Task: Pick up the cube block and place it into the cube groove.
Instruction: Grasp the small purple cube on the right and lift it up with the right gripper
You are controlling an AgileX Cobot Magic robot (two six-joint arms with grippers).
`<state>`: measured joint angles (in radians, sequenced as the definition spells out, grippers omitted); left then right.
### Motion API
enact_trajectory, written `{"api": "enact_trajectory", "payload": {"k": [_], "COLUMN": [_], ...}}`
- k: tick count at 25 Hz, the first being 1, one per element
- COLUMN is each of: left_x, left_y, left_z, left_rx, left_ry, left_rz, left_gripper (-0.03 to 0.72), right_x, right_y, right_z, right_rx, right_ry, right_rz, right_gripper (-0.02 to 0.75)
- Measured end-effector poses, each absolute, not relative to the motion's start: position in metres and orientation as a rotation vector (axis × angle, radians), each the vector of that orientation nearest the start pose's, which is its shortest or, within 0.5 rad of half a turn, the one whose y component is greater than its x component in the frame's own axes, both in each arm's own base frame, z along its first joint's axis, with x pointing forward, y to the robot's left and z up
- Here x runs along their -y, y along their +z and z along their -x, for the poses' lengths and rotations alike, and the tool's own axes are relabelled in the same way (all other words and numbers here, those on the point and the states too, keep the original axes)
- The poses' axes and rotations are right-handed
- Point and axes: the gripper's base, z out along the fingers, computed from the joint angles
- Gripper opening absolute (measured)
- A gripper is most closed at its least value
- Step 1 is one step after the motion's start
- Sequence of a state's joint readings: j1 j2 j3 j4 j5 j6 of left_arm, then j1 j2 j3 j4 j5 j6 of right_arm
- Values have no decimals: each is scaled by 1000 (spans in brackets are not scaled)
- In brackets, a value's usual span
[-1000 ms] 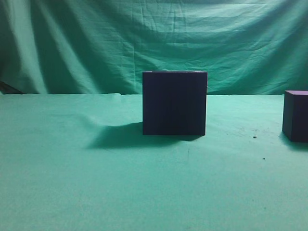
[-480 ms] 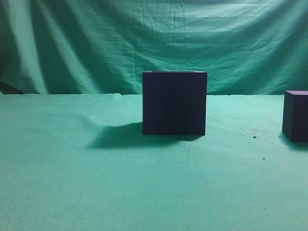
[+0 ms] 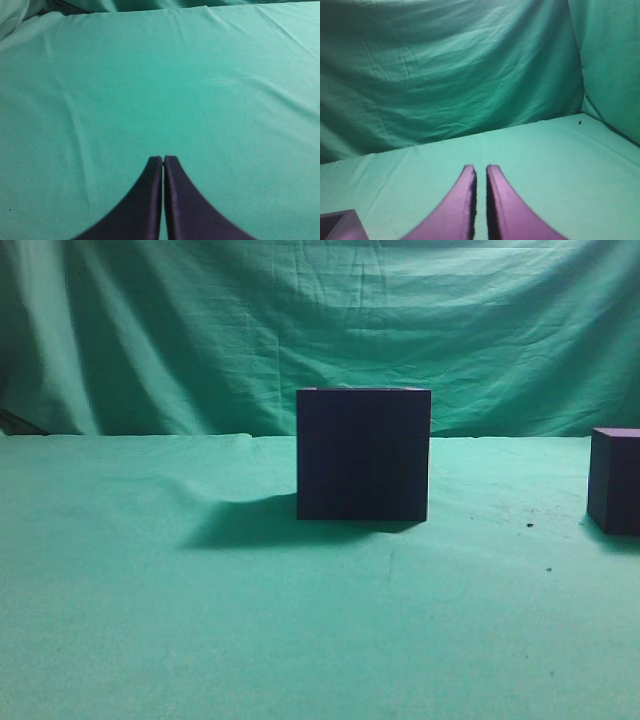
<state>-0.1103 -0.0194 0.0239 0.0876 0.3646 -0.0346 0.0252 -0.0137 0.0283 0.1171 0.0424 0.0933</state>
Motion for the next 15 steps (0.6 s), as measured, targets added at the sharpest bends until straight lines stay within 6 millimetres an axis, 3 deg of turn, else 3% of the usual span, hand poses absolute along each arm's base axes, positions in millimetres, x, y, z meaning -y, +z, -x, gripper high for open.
{"api": "enact_trajectory", "payload": {"k": [3, 6, 11, 15], "left_x": [3, 3, 3, 3], "left_y": [173, 173, 173, 173], "left_z": [-52, -52, -52, -52], "left_rx": [-1847, -1847, -1847, -1847], "left_ry": [-15, -15, -15, -15], "left_rz": [-124, -124, -124, -124], "left_gripper": [0, 0, 0, 0], "right_x": [-2, -4, -7, -10], "right_y": [208, 231, 268, 274], "right_z": [-55, -54, -72, -82], "right_rx": [-1544, -1616, -1947, -2035], "right_ry": [194, 200, 206, 202], "right_rz": [-136, -129, -125, -78], "right_gripper": [48, 48, 48, 48]}}
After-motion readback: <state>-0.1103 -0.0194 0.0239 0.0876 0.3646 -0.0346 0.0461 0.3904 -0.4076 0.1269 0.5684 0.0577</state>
